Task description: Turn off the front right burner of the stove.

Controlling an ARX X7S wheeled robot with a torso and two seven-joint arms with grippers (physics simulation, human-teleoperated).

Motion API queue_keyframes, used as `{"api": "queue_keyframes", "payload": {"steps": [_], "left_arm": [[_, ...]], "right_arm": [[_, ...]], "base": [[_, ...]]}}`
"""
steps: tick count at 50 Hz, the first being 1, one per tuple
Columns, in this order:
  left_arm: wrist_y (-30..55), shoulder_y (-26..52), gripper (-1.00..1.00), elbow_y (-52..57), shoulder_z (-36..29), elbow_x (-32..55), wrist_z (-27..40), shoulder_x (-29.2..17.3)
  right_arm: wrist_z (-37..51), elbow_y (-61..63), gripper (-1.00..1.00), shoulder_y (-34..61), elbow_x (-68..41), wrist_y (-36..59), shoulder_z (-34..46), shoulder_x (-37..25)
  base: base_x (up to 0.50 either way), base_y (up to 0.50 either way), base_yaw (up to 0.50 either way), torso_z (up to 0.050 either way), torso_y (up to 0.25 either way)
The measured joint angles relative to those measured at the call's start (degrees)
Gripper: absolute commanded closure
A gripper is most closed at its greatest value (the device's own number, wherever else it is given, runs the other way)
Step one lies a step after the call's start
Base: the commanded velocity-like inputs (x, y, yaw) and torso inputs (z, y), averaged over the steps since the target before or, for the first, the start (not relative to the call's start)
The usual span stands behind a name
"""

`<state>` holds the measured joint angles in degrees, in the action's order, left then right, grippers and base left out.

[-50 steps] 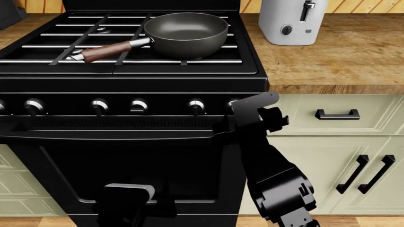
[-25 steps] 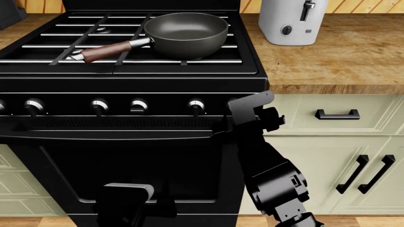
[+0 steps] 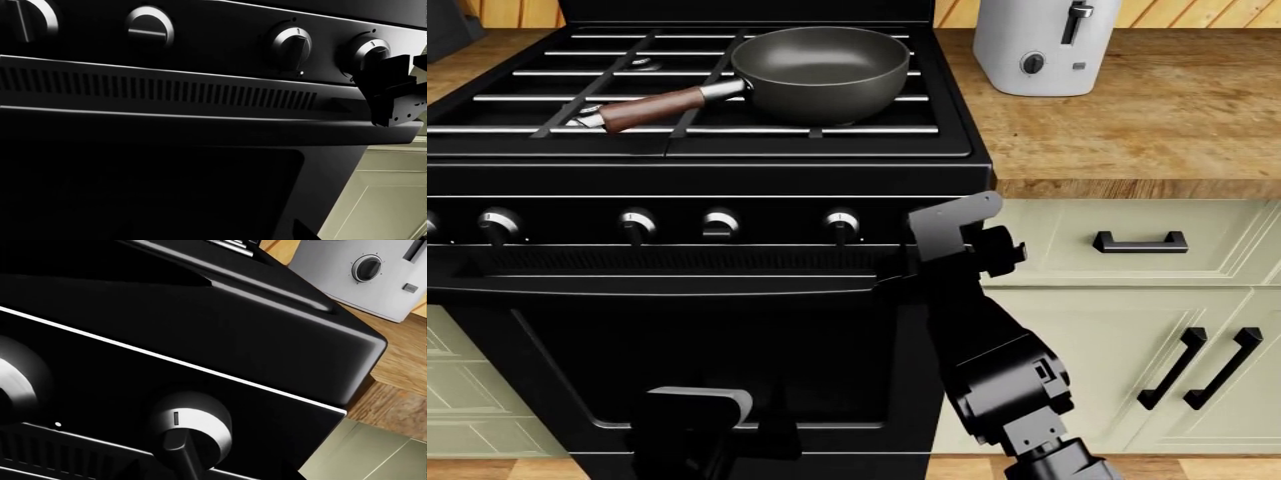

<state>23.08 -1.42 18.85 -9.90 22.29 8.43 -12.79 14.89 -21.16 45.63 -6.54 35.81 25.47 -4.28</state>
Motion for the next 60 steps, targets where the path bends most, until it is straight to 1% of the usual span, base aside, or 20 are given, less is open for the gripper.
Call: {"api": "queue_keyframes", "payload": {"steps": [1, 2, 15, 29, 44, 60], "left_arm": [[-0.02, -0.01, -1.0, 0.0, -0.04, 0.02, 0.01, -0.03], [-0.04, -0.02, -1.0, 0.0, -0.07, 0.03, 0.02, -0.05], [-0.36, -0.08, -1.0, -0.08, -0.56, 0.14, 0.19, -0.37], [-0.53, -0.02, -1.0, -0.39, -1.05, 0.38, 0.37, -0.63], [-0.5, 0.02, -1.0, -0.77, -1.51, 0.83, 0.48, -0.92], [-0.52, 0.15, -1.0, -1.24, -1.96, 1.24, 0.61, -1.22]], "right_arm": [[0.07, 0.24, -1.0, -0.05, -0.07, 0.1, 0.06, -0.04], [0.15, 0.51, 1.0, -0.1, -0.13, 0.2, 0.11, -0.08], [0.55, 2.69, 1.0, -0.84, -2.45, 0.53, 1.04, -0.27], [1.3, 2.37, 1.0, -0.83, -3.88, -0.29, 0.96, -0.51], [-0.54, 0.87, 1.0, -0.63, -11.42, -2.41, -4.53, -0.11], [-2.5, 0.47, 1.0, -1.07, -17.01, -3.11, -8.86, -0.03]], "base": [[0.0, 0.0, 0.0, 0.0, 0.0], [0.0, 0.0, 0.0, 0.0, 0.0], [0.0, 0.0, 0.0, 0.0, 0.0], [0.0, 0.0, 0.0, 0.0, 0.0], [0.0, 0.0, 0.0, 0.0, 0.0], [0.02, 0.0, 0.01, 0.0, 0.0]]}}
